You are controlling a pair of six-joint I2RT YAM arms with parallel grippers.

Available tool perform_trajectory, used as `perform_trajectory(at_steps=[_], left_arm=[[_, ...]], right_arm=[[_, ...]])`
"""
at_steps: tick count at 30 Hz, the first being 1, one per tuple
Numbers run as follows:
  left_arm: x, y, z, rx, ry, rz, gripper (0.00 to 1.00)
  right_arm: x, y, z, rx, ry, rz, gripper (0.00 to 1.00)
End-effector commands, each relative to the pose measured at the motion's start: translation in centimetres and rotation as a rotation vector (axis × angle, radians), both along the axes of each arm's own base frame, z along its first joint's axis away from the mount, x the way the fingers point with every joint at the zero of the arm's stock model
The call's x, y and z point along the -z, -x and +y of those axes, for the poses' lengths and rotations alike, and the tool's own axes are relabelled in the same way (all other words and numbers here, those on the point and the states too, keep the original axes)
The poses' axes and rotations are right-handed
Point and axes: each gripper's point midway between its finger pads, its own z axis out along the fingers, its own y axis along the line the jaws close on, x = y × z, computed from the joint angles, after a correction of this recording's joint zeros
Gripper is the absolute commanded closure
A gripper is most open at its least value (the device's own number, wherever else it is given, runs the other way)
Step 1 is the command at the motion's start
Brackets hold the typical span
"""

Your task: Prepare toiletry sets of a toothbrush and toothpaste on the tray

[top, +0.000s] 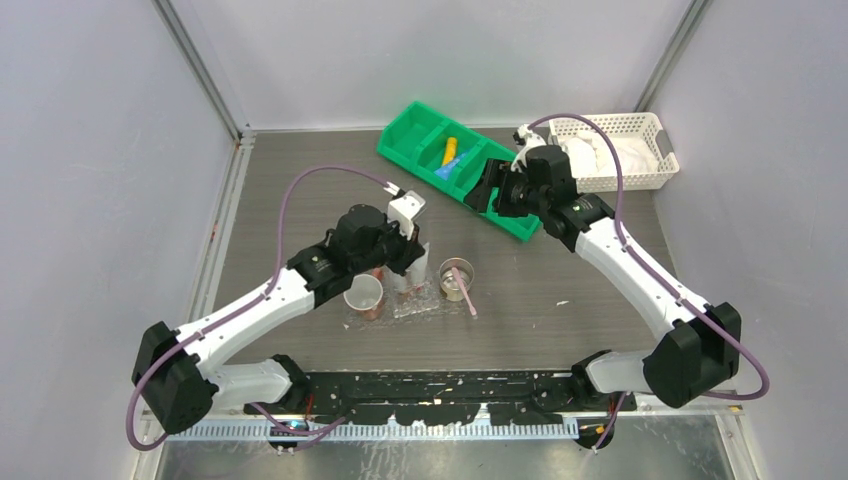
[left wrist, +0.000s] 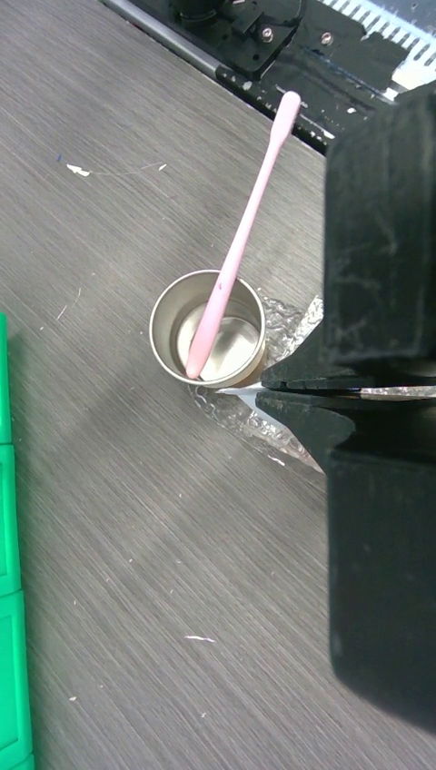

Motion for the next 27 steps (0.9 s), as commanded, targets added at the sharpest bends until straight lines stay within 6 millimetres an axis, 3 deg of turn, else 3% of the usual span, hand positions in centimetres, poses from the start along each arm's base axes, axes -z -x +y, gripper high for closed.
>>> perform_trajectory(at_steps=[1, 6, 12, 16, 19, 24, 27], left_arm=[[-3.1, -1.3, -0.8, -0.030, 0.111, -0.115, 0.99], [-2.4, -1.3, -0.1, -0.061, 0.113, -0.120, 0.97], [-1.8, -1.2, 0.5, -0.086, 0.095, -0.106, 0.73], [-2.7, -1.4, 1.0, -0.104, 0.086, -0.121, 0.67], [-4.5, -1.7, 1.5, -0.125, 0.075, -0.143, 0.65], [-6.5, -2.4, 3.0, -0.205, 0.038, -0.156, 0.61], [-7.0, -2.6, 4.3, -0.274, 0.015, -0.144, 0.61]], right_arm=[[-0.5, -0.3, 0.7, -0.016, -0.029, -0.025, 0.23], [-0.2, -0.5, 0.8, -0.019, -0.030, -0.021, 0.23], [-0.1, -0.8, 1.2, -0.028, -0.036, -0.014, 0.23], [-0.3, -2.0, 1.6, -0.028, -0.012, -0.005, 0.23], [-0.1, -4.0, 1.1, 0.012, 0.065, 0.014, 0.23], [2.5, -9.4, -2.4, 0.194, 0.318, 0.096, 0.24], [4.8, -11.6, -4.9, 0.287, 0.414, 0.161, 0.30]])
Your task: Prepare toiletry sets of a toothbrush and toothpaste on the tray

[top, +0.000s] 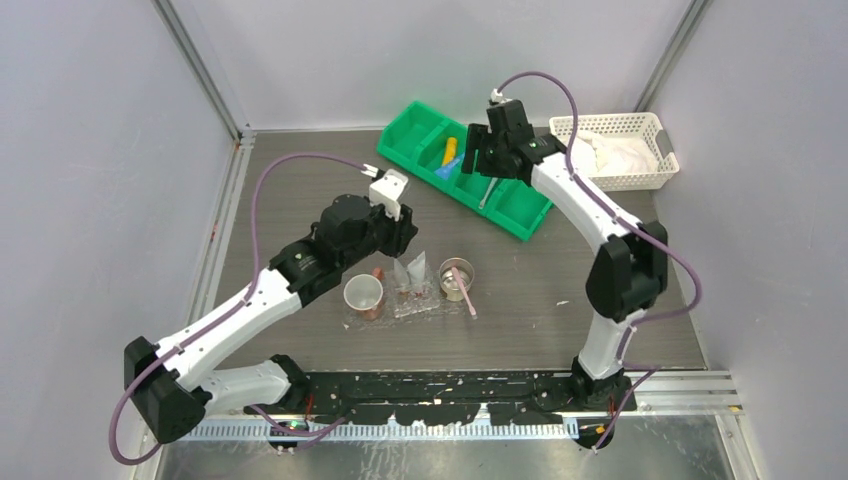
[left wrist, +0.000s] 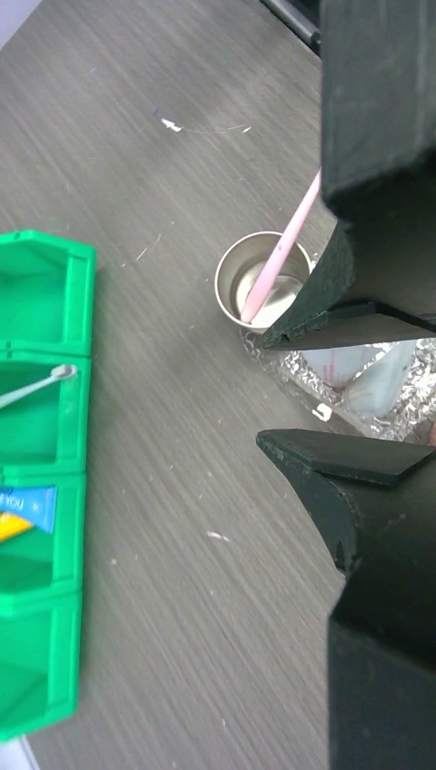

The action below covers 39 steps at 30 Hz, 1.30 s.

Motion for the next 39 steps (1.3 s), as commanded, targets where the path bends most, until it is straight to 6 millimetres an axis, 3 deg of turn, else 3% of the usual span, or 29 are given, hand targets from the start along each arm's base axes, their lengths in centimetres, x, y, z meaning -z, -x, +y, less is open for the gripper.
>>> perform_trajectory(at_steps=[1, 7, 11, 19, 23, 33, 36, 39], left_arm=[[-2.6, -0.3, 2.6, -0.122, -0.022, -0.025, 0.61], [-2.8, 0.1, 4.5, -0.204, -0.029, 0.018, 0.37], [-2.6, 0.3, 4.9, -0.219, -0.019, 0.030, 0.16], [-2.1, 1.0, 5.6, -0.224, -0.024, 0.038, 0.14], [-1.8, 1.2, 5.8, -0.225, -0.025, 0.043, 0.14], [-1.2, 1.1, 5.2, -0.211, -0.021, 0.063, 0.15], [-1.2, 1.1, 5.1, -0.209, -0.015, 0.065, 0.15], [-1.2, 1.1, 5.1, -0.210, -0.011, 0.066, 0.15]], right_arm=[[2.8, -2.4, -6.0, 0.194, 0.221, 0.078, 0.31], [7.1, -3.3, -11.2, 0.358, 0.219, 0.145, 0.30], [9.2, -3.7, -11.9, 0.378, 0.193, 0.179, 0.29], [10.9, -5.9, -10.8, 0.364, 0.115, 0.193, 0.29], [10.3, -5.4, -10.7, 0.361, 0.096, 0.188, 0.30], [3.4, -5.0, -11.2, 0.388, 0.029, 0.010, 0.30], [3.5, -5.9, -10.5, 0.368, 0.013, 0.024, 0.30], [5.2, -6.7, -9.8, 0.350, 0.010, 0.067, 0.31]])
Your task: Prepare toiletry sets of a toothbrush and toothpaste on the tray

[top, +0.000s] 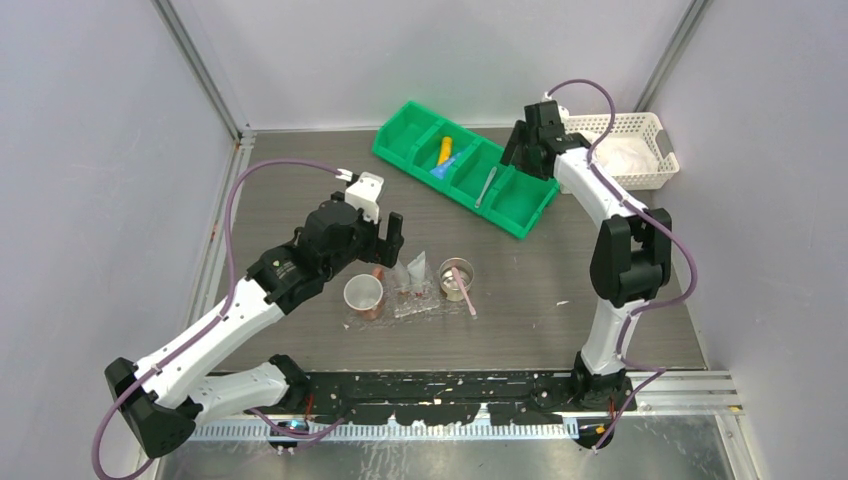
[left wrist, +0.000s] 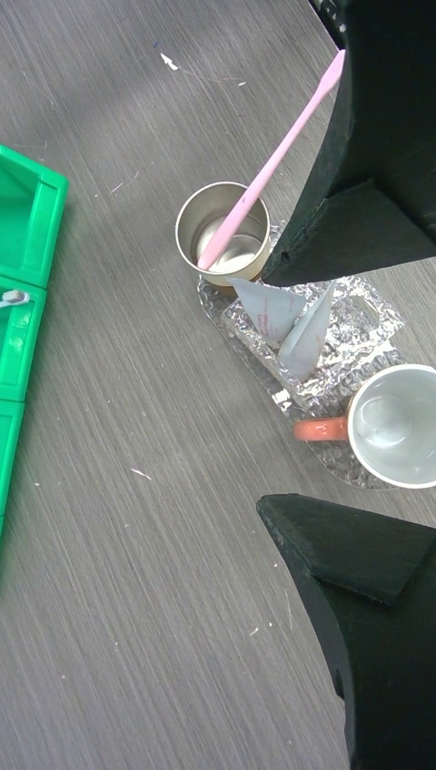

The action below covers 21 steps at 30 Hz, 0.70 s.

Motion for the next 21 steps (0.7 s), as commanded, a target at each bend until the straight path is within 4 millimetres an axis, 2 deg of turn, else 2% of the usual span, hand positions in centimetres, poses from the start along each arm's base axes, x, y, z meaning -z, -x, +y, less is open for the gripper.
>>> perform_trajectory(at_steps=[1, 8, 12, 14, 16, 17, 21], left_arm=[[-0.6, -0.2, -0.2, -0.007, 0.036, -0.010, 0.15], [-0.8, -0.1, 0.0, -0.014, 0.036, -0.014, 0.15], [-0.6, -0.1, 0.0, -0.015, 0.032, -0.009, 0.16], [-0.5, -0.1, 0.1, -0.017, 0.032, -0.008, 0.16], [-0.5, -0.2, 0.1, -0.018, 0.032, -0.008, 0.16], [-0.5, -0.2, 0.0, -0.017, 0.033, -0.009, 0.16], [-0.3, -0.2, -0.1, -0.015, 0.028, -0.004, 0.16]], right_arm=[[0.1, -1.9, 1.2, -0.008, -0.044, -0.018, 0.31], [3.9, -3.2, 2.0, -0.018, -0.059, 0.041, 0.32], [5.4, -3.7, 2.4, -0.029, -0.062, 0.073, 0.39], [5.9, -3.5, 2.6, -0.041, -0.063, 0.084, 0.51], [6.2, -3.1, 2.5, -0.049, -0.059, 0.089, 0.74], [6.2, -2.9, 2.4, -0.050, -0.053, 0.087, 0.82], [5.4, -1.9, 2.2, -0.092, -0.034, 0.081, 0.92]])
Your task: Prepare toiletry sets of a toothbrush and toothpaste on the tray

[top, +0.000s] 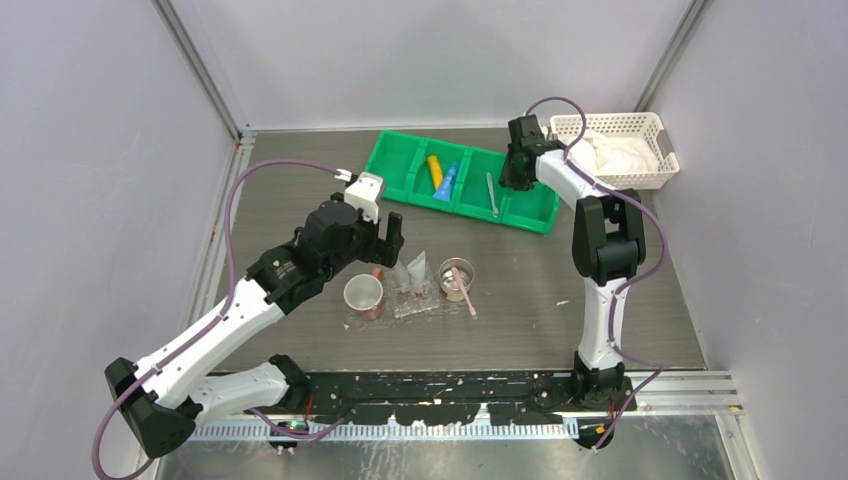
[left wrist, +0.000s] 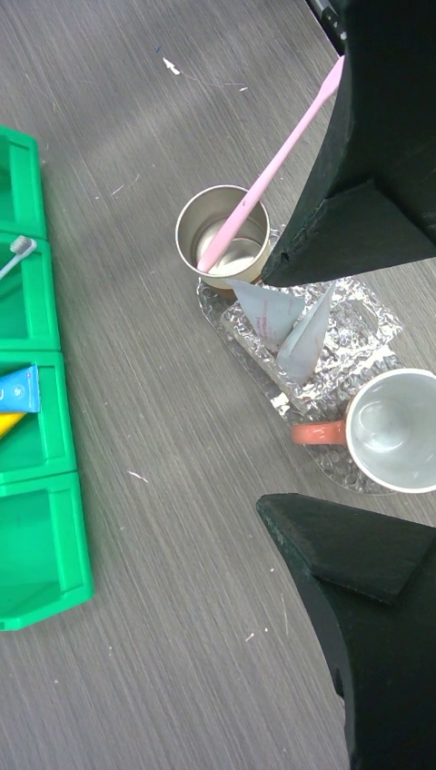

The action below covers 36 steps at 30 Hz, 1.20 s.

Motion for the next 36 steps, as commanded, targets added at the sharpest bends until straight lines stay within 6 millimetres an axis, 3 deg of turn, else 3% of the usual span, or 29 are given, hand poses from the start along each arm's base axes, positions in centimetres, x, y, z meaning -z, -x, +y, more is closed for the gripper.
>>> perform_trajectory(at_steps=[1, 5, 16, 20, 24, 27, 32, 34, 36], left_arm=[[-0.3, -0.2, -0.1, -0.006, 0.015, -0.013, 0.16], [-0.1, -0.3, -0.1, -0.005, 0.013, -0.010, 0.16], [0.5, -0.1, 0.0, 0.000, 0.008, -0.004, 0.16], [0.8, -0.2, -0.2, 0.004, 0.004, 0.004, 0.16], [0.9, -0.1, -0.3, 0.007, 0.004, 0.006, 0.16], [0.9, -0.1, -0.2, 0.007, 0.001, 0.002, 0.16], [1.0, -0.3, -0.1, 0.001, -0.009, 0.000, 0.16], [1.1, -0.3, 0.0, -0.002, -0.013, -0.002, 0.16], [1.1, -0.4, 0.0, -0.004, -0.013, -0.003, 0.16]], right_arm=[[-2.4, 0.6, 1.1, -0.040, -0.066, -0.037, 0.94], [-2.4, 2.1, 0.8, -0.075, -0.041, -0.002, 0.99], [-5.2, 3.7, -0.8, -0.144, 0.059, -0.030, 0.99], [-5.3, 4.2, -1.3, -0.161, 0.100, 0.000, 0.98], [-5.1, 4.9, -1.9, -0.160, 0.130, 0.041, 0.87], [-6.1, 5.2, -2.5, -0.133, 0.151, 0.034, 0.58], [-10.2, 4.7, -2.4, -0.108, 0.151, -0.076, 0.44], [-12.9, 4.6, -1.1, -0.137, 0.128, -0.156, 0.40], [-14.9, 4.6, 1.6, -0.212, 0.073, -0.216, 0.38]])
